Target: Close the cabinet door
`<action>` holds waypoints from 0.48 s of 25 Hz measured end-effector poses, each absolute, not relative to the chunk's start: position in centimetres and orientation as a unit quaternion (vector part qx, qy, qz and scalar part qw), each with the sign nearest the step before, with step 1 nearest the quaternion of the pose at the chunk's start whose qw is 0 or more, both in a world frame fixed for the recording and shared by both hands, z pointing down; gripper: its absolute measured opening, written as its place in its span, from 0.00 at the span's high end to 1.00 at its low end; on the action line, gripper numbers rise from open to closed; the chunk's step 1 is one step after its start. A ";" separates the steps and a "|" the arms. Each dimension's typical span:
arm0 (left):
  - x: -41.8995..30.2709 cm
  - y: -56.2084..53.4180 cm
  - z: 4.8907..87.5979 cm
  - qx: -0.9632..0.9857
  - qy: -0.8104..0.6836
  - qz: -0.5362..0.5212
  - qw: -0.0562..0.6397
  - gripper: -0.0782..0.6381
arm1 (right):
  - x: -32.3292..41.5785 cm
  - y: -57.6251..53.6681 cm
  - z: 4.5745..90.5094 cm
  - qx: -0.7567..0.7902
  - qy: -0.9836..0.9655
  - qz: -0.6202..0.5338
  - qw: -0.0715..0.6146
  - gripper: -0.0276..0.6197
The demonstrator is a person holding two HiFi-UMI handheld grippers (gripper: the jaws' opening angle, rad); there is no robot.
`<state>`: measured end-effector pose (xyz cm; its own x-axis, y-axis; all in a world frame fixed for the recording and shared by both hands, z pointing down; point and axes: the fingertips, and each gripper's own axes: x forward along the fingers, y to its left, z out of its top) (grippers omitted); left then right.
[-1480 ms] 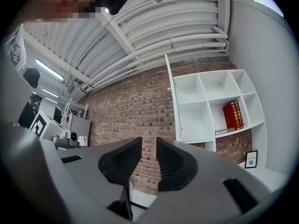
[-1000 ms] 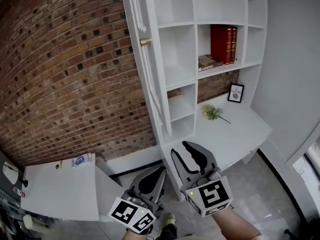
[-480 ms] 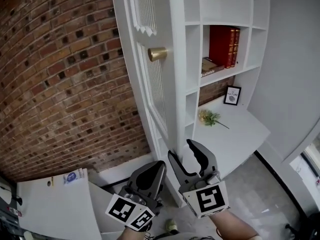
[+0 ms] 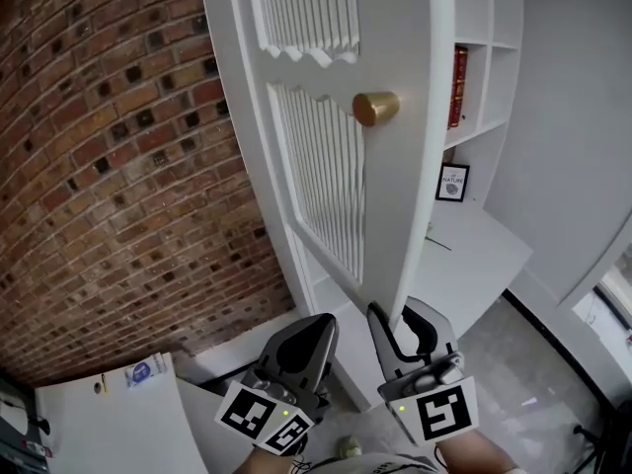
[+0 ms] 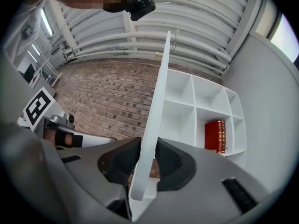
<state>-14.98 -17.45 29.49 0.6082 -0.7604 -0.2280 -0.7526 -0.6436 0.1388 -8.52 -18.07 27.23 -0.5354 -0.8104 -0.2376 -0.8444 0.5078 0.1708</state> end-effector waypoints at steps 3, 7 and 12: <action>-14.8 -18.1 29.7 0.903 -0.408 -0.132 0.014 0.88 | -7.5 -18.9 27.4 -0.487 0.861 0.135 0.059 0.80; -14.3 -18.8 29.7 0.912 -0.390 -0.127 0.010 0.88 | -6.4 -19.9 27.4 -0.492 0.858 0.133 0.056 0.80; -13.0 -19.7 29.6 0.920 -0.372 -0.126 0.006 0.88 | -5.1 -21.1 27.5 -0.505 0.852 0.127 0.053 0.78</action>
